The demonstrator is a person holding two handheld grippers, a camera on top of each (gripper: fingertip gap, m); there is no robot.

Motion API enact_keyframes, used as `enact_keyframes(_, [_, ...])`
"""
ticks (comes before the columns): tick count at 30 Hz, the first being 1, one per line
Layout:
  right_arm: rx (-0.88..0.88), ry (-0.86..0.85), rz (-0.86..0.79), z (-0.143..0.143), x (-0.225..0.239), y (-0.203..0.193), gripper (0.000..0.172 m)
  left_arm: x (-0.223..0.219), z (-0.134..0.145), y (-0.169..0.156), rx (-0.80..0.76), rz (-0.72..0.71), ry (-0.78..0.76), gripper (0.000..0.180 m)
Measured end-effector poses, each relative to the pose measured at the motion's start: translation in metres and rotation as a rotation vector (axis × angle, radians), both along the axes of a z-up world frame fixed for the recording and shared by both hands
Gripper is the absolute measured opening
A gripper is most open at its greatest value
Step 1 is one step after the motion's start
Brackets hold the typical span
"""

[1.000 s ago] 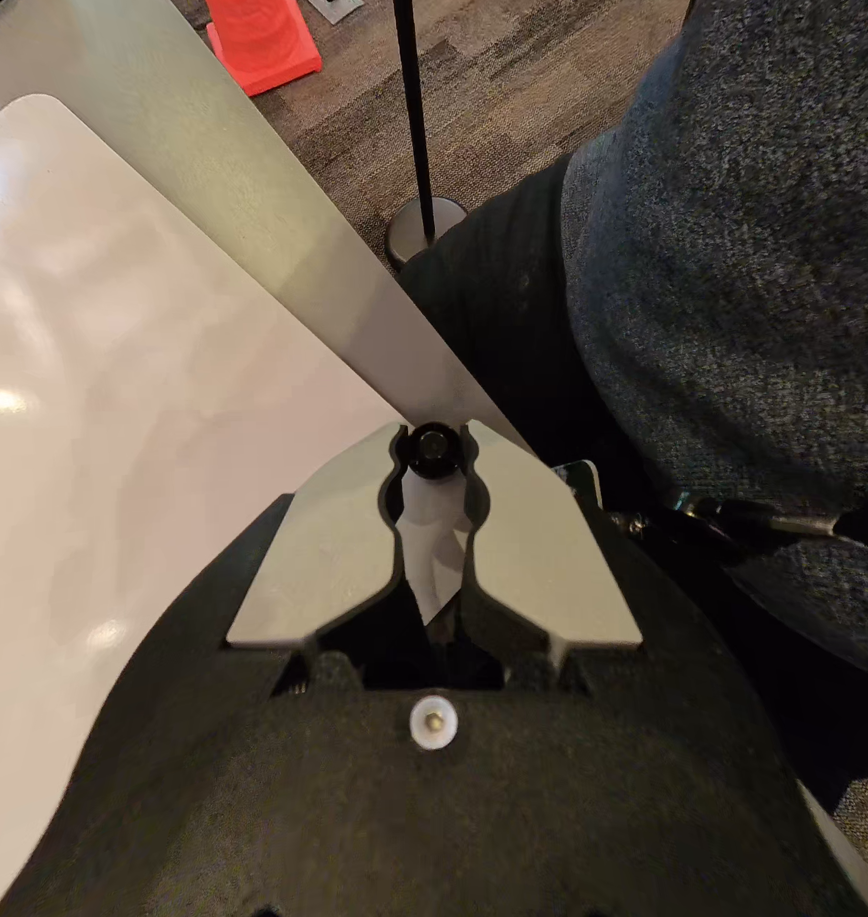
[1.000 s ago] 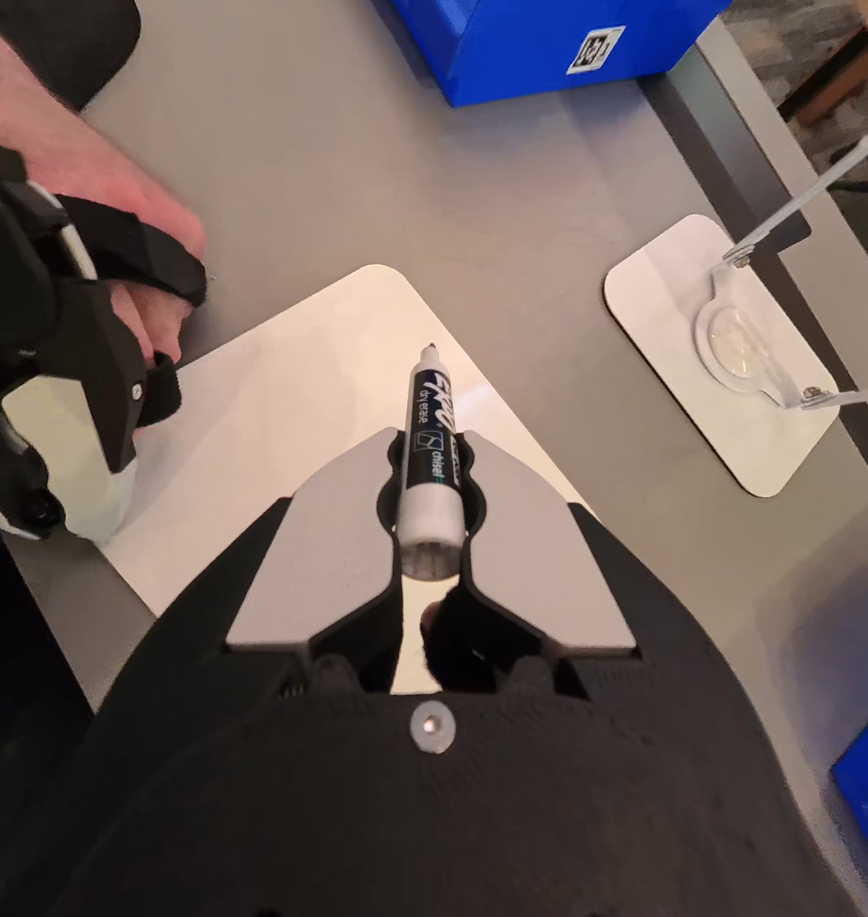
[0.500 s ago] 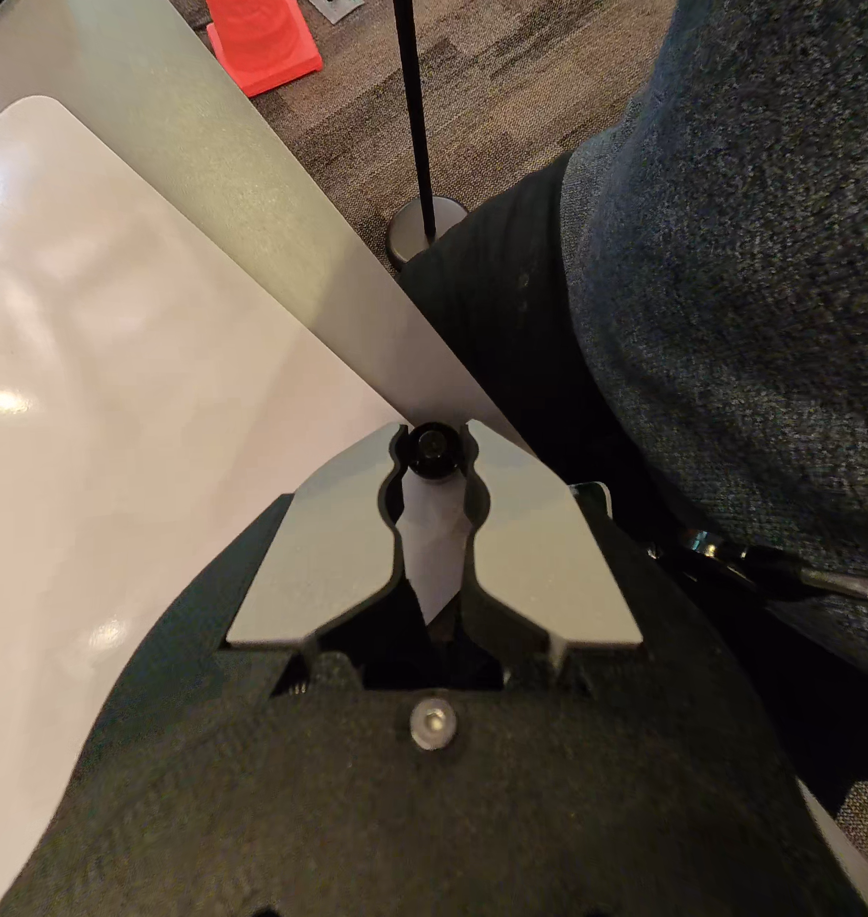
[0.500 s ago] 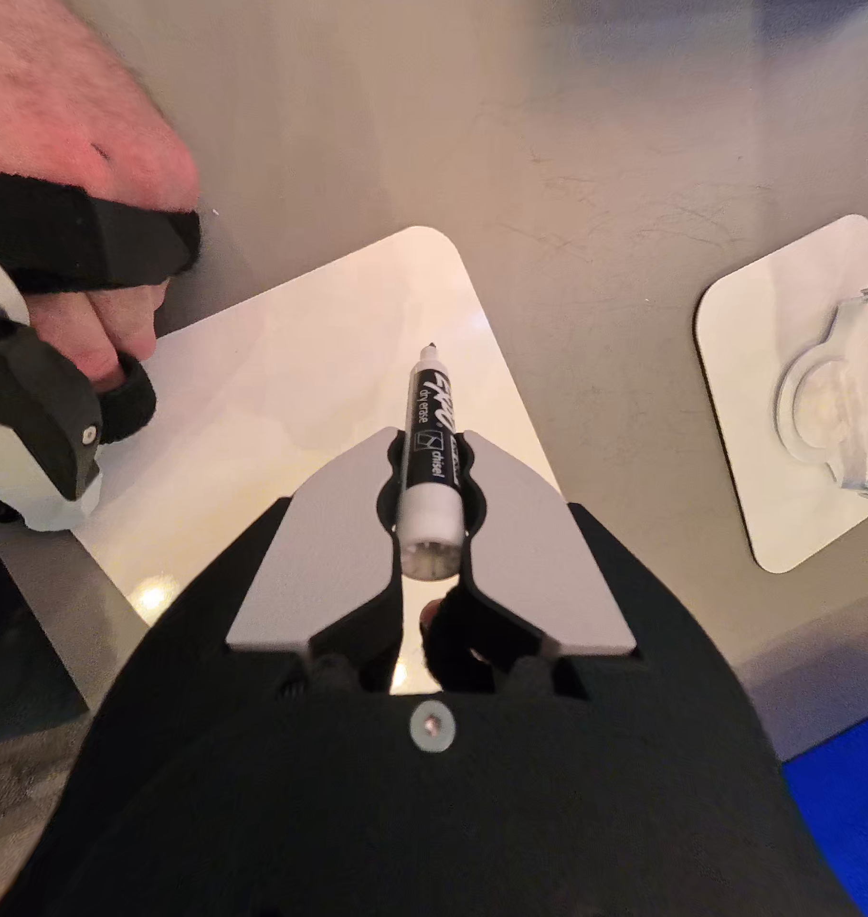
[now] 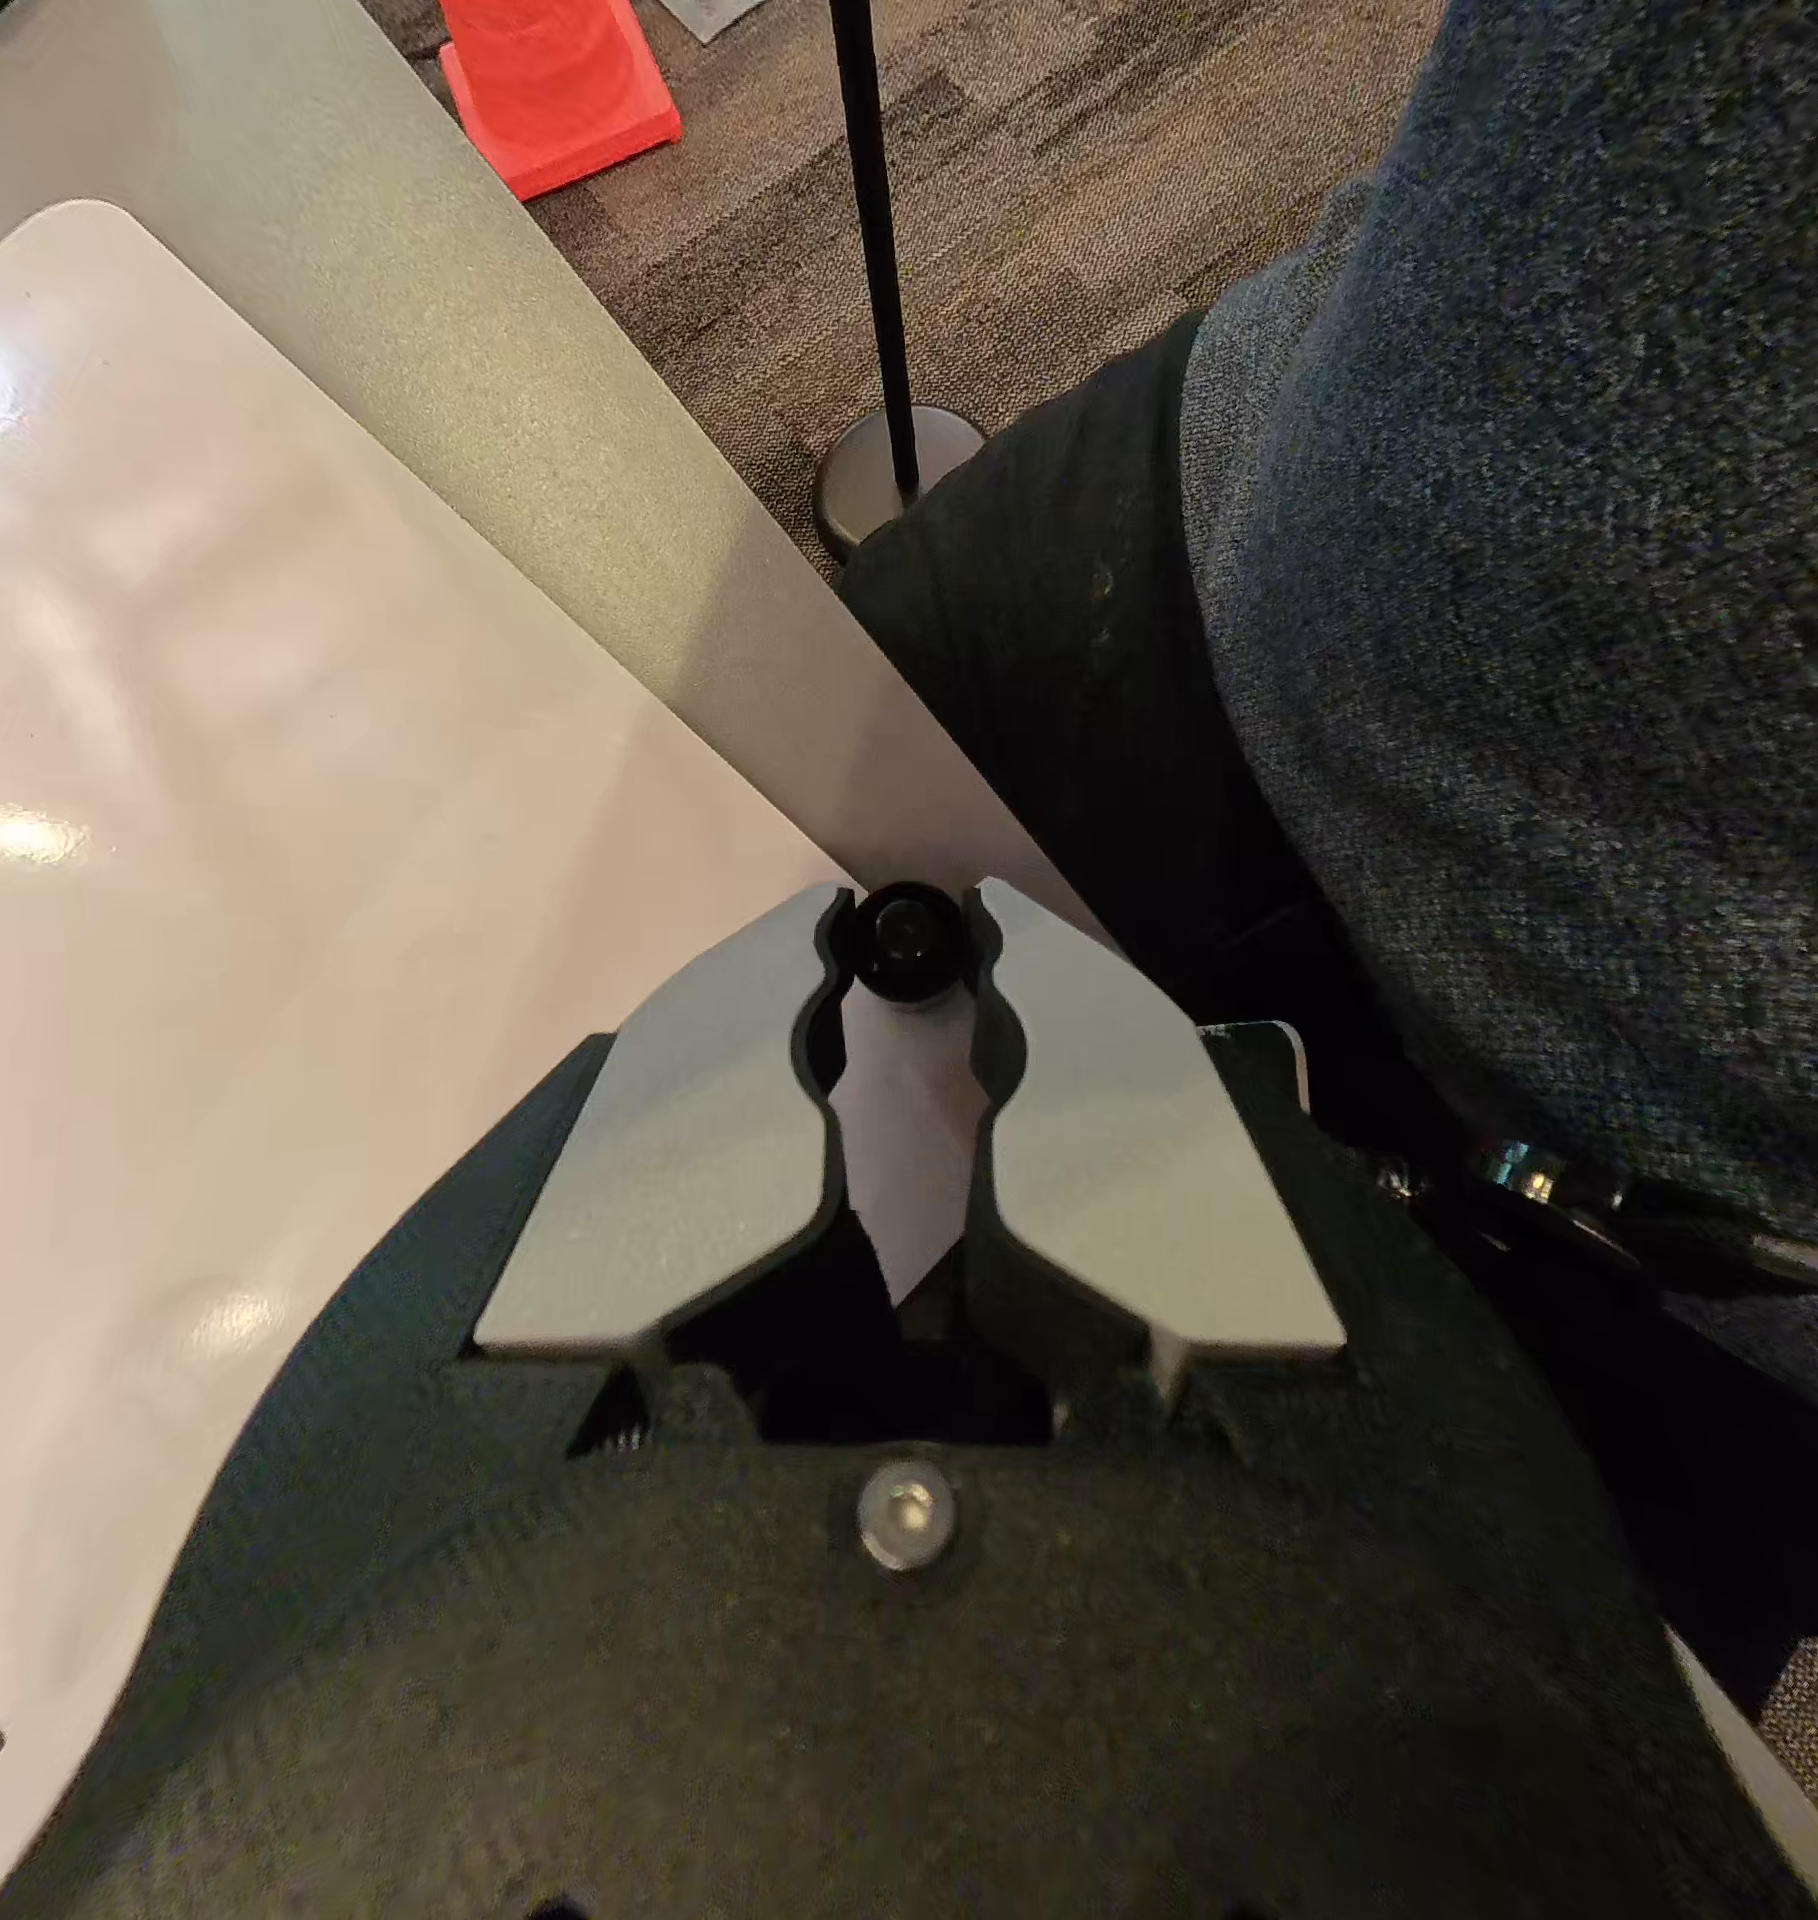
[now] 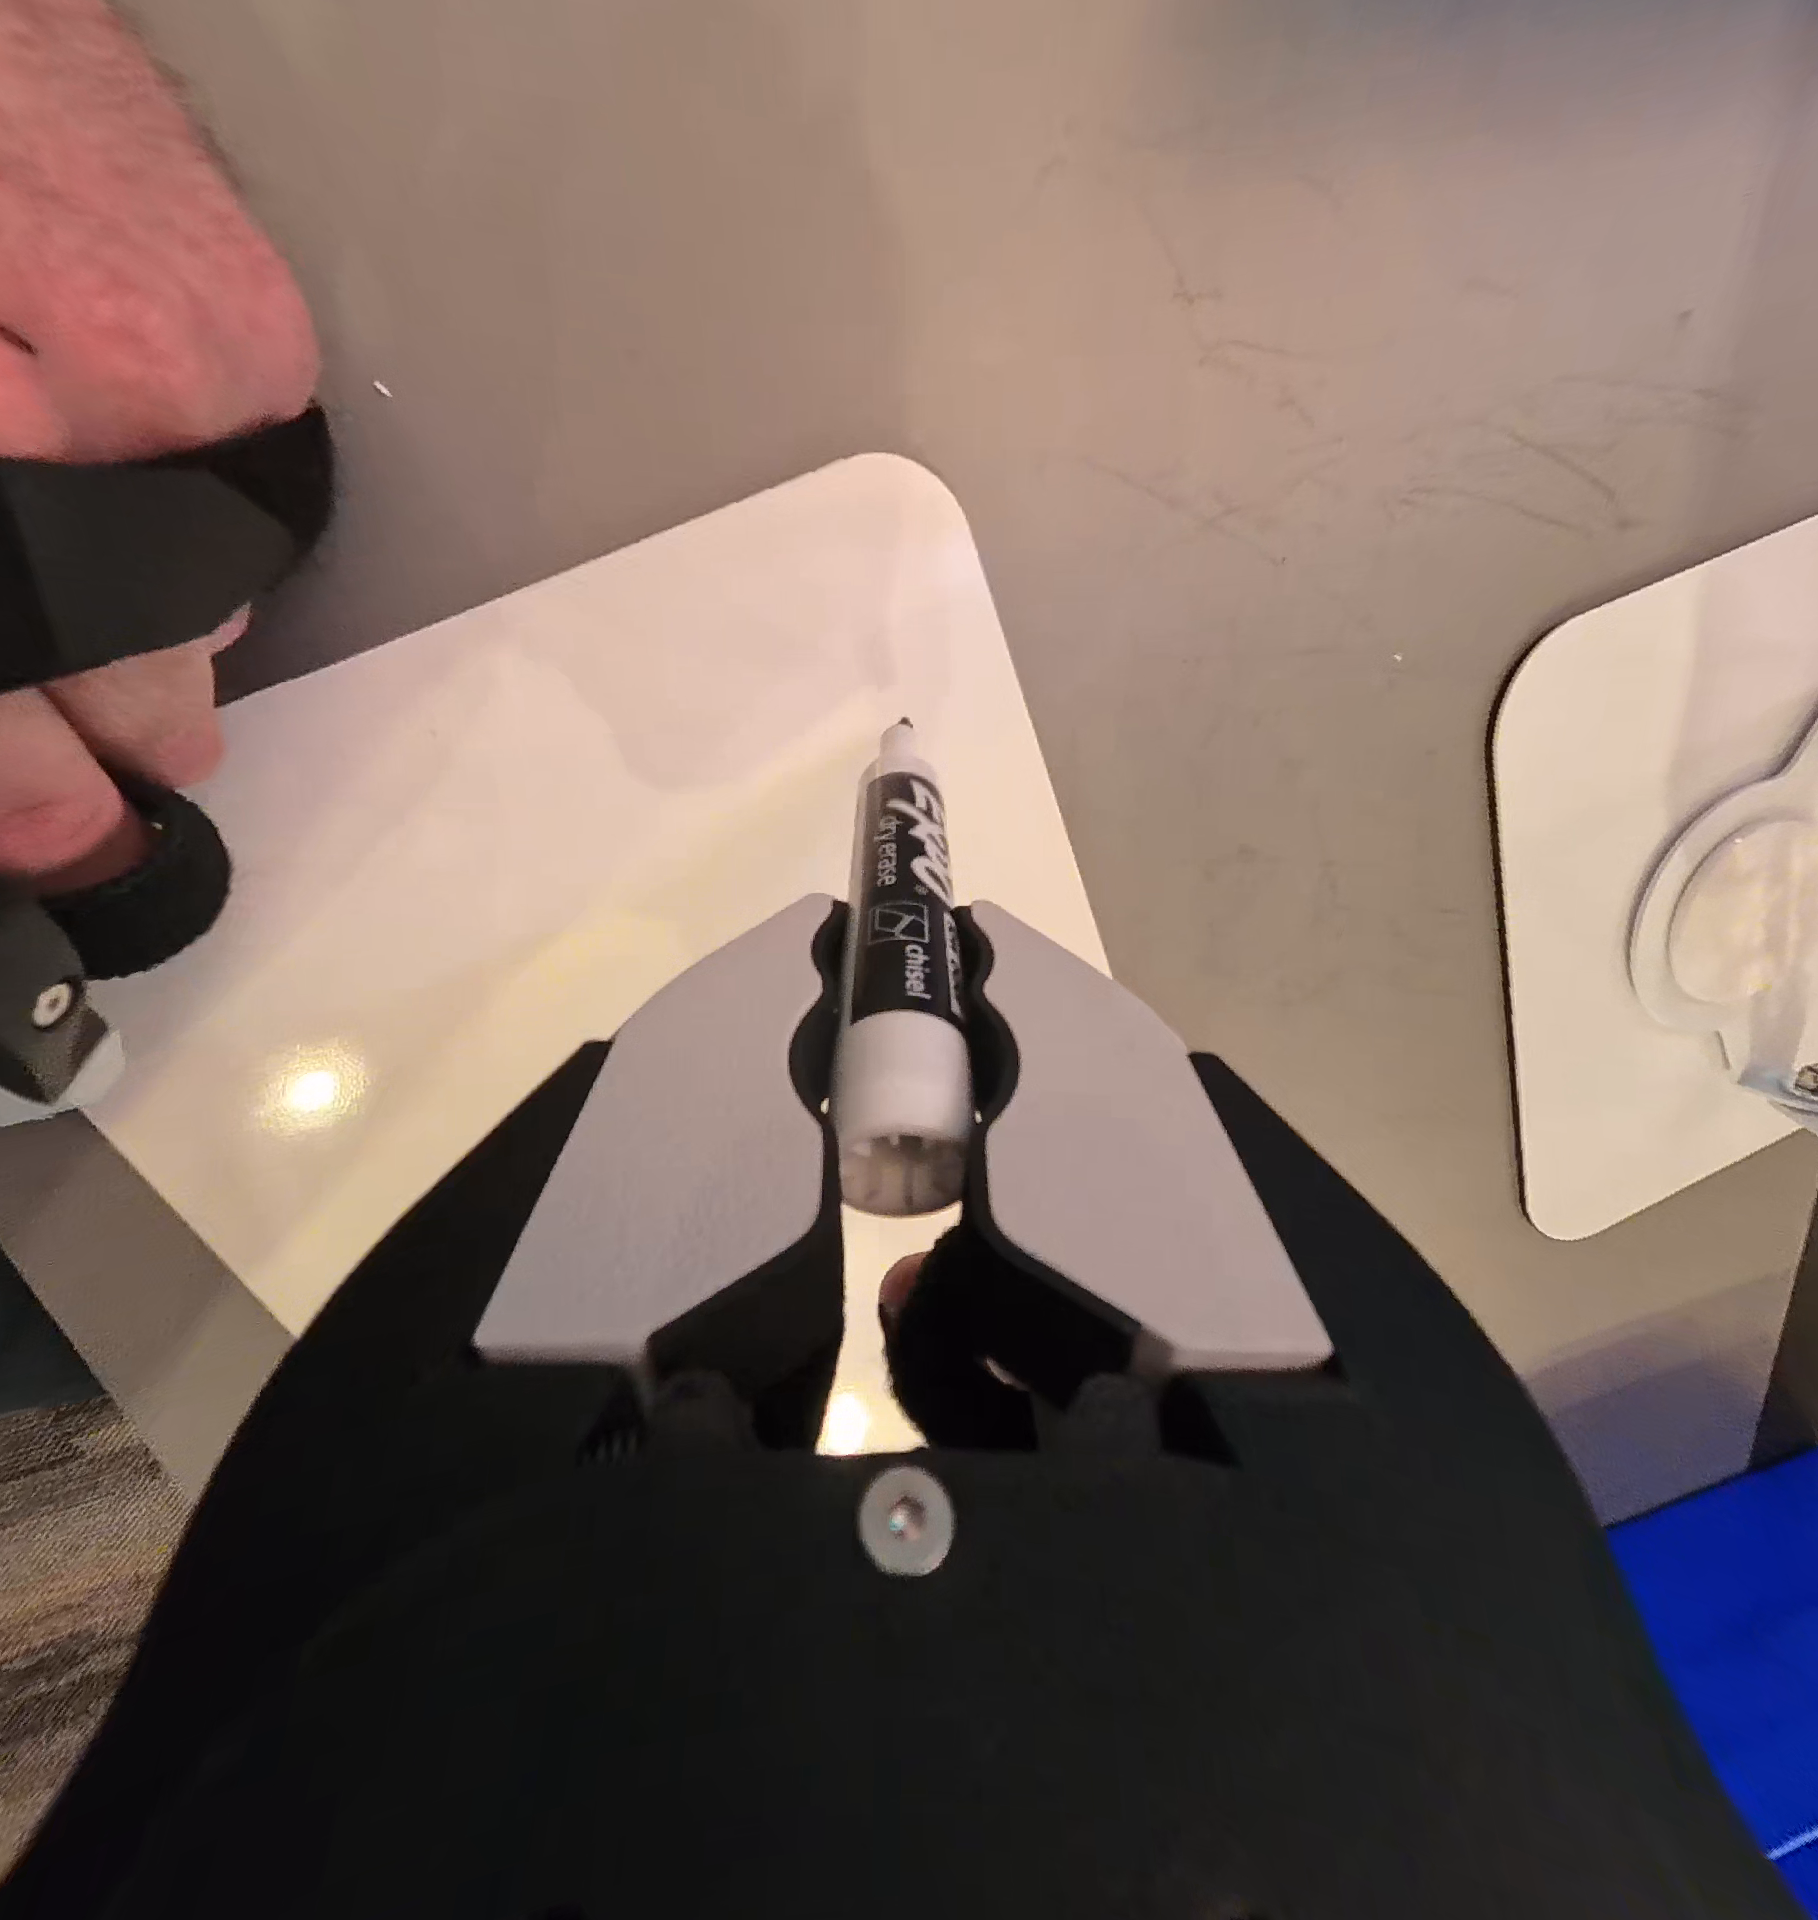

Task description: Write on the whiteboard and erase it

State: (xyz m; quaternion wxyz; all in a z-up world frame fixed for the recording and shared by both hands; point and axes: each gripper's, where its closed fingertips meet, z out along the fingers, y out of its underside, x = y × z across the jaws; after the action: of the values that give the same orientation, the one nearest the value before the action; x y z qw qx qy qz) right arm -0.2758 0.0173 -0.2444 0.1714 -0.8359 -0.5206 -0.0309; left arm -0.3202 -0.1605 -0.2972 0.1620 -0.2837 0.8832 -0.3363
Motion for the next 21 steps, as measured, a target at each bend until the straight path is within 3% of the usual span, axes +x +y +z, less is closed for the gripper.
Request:
enact_keyframes(13, [-0.033,-0.039,0.013,-0.007,0.005,-0.004,0.020,-0.001,0.000,0.001,-0.001,0.001,0.003,0.020])
enact_keyframes(21, [-0.091,-0.033,0.067,-0.006,-0.007,-0.027,0.020,-0.002,0.000,0.001,0.002,0.002,0.002,0.020])
